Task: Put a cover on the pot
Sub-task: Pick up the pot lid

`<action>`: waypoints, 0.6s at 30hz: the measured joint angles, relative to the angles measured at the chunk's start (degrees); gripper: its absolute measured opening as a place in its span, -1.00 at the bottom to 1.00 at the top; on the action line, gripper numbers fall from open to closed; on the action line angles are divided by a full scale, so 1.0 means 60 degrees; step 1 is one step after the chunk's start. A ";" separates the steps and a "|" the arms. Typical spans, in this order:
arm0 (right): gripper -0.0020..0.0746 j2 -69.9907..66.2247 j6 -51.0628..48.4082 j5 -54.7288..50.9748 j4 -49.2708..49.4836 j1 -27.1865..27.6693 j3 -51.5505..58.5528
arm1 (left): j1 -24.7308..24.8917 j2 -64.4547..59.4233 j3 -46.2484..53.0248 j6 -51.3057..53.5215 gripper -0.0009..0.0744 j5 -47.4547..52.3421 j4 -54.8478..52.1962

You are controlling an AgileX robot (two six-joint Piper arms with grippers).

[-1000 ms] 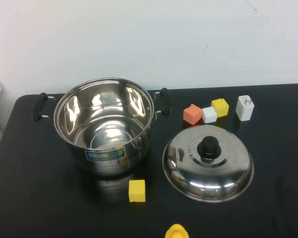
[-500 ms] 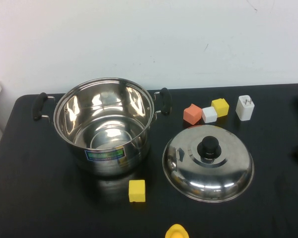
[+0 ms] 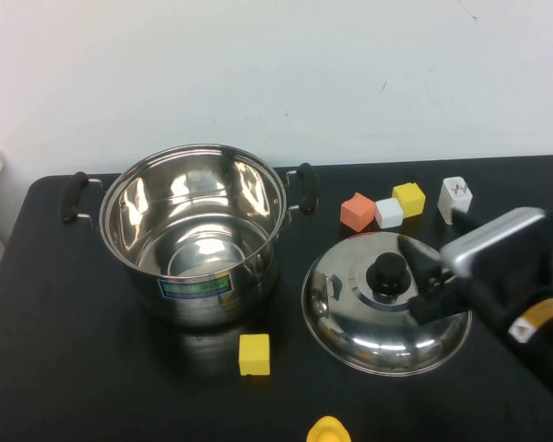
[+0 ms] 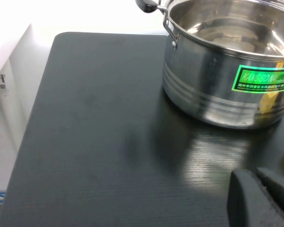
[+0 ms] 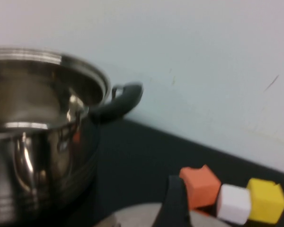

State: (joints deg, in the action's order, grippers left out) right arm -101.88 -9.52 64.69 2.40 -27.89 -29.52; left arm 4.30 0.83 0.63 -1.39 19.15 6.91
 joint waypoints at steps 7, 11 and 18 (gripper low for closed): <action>0.48 -0.1775 -0.0014 0.0000 -0.0111 0.0000 -0.1107 | 0.0000 0.0000 0.0000 0.0000 -0.98 0.0000 0.0000; 0.48 -0.2471 -0.0014 0.0022 -0.0111 0.0000 -0.1684 | 0.0000 0.0000 0.0000 0.0000 -0.98 0.0000 0.0000; 0.48 -0.3497 -0.0014 0.0056 -0.0089 0.0000 -0.2320 | 0.0000 0.0000 0.0000 0.0000 -0.98 0.0000 0.0000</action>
State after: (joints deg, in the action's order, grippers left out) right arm -122.86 -9.61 65.02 1.86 -27.89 -43.45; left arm 4.30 0.83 0.63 -1.39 19.15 6.91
